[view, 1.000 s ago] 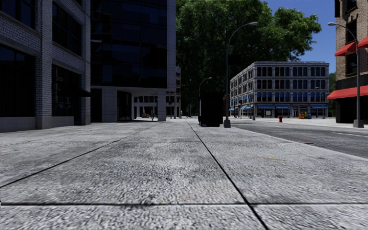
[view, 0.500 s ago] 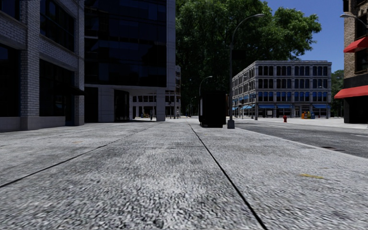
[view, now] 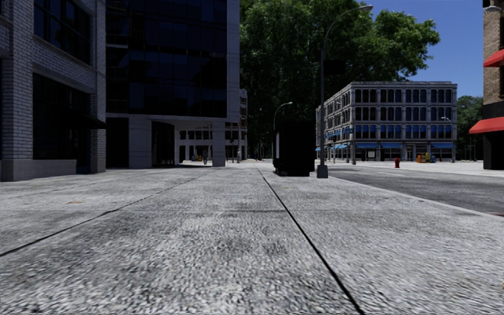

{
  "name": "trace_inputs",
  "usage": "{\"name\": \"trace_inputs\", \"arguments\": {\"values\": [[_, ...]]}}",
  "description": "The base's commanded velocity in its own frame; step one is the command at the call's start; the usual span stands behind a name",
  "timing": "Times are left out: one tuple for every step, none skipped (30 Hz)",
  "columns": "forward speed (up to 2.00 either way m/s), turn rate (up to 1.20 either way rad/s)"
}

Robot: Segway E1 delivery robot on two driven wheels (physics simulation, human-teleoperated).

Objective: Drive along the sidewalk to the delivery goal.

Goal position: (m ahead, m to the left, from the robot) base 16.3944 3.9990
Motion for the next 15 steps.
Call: {"name": "trace_inputs", "arguments": {"values": [[1.86, 0.0], [1.86, 0.0], [1.86, 0.0], [1.86, 0.0], [1.86, 0.0], [1.86, 0.0], [1.86, 0.0], [1.86, 0.0], [1.86, 0.0], [1.86, 0.02], [1.86, 0.32], [1.86, 0.63], [1.86, 0.63], [1.86, 0.85], [1.86, 0.92]]}}
